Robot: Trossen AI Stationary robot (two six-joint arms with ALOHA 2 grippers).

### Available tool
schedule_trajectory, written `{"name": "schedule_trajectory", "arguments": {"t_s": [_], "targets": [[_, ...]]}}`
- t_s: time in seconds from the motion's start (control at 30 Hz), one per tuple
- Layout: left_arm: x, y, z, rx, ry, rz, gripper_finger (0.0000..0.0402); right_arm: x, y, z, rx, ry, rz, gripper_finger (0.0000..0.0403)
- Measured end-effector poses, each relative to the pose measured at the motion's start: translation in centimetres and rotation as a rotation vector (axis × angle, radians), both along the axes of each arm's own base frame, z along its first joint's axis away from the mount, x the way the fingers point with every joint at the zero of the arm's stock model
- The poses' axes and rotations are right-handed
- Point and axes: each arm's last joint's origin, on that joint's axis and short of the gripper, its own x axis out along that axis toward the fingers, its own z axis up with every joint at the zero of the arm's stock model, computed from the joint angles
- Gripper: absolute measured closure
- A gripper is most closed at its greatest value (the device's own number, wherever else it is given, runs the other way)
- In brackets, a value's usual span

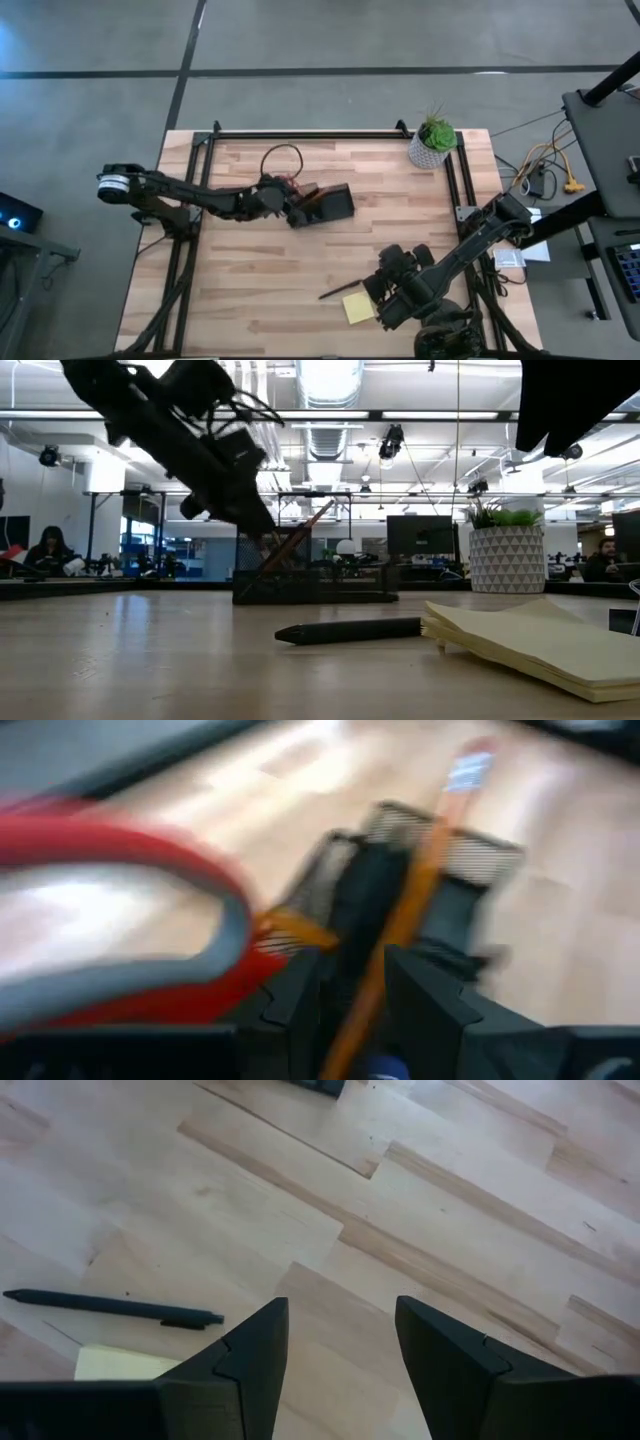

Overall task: Pick and place office supplies into organizer
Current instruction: Put the pen into the top left section of the desk organizer

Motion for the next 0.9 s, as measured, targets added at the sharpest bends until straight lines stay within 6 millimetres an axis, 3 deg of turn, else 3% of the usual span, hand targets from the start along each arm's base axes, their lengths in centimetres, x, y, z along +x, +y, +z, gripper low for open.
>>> {"name": "schedule_trajectory", "arguments": {"t_s": [0.17,0.3,0.4,0.47,0.6,0.8,0.9], "targets": [[-1.0,-3.7,3.9,-0.017,-0.154,-0.375,0.0303,0.0,0.0,0.0,0.005,0.012,0.006,0.0223],[-2.2,-5.2,5.4,0.131,-0.155,-0.339,0.0308,-0.1,0.0,0.0,0.003,0.015,0.009,0.0223],[-2.1,-6.4,6.5,0.026,-0.245,-0.472,0.0309,-0.1,0.0,-0.1,0.004,0.016,0.011,0.0223],[-1.5,-8.4,5.7,-0.105,-0.250,-0.618,0.0309,-0.1,0.0,-0.1,0.007,0.020,0.010,0.0223],[-0.1,-12.2,1.8,-0.075,-0.071,-0.602,0.0309,-0.1,0.0,-0.1,0.010,0.022,0.008,0.0223],[4.2,-17.6,0.8,-0.045,-0.033,-0.609,0.0309,-0.1,0.1,-0.1,0.020,0.026,0.006,0.0223],[6.5,-19.5,-0.3,-0.026,0.069,-0.554,0.0309,-0.2,0.2,-0.1,0.043,0.042,-0.001,0.0223]]}}
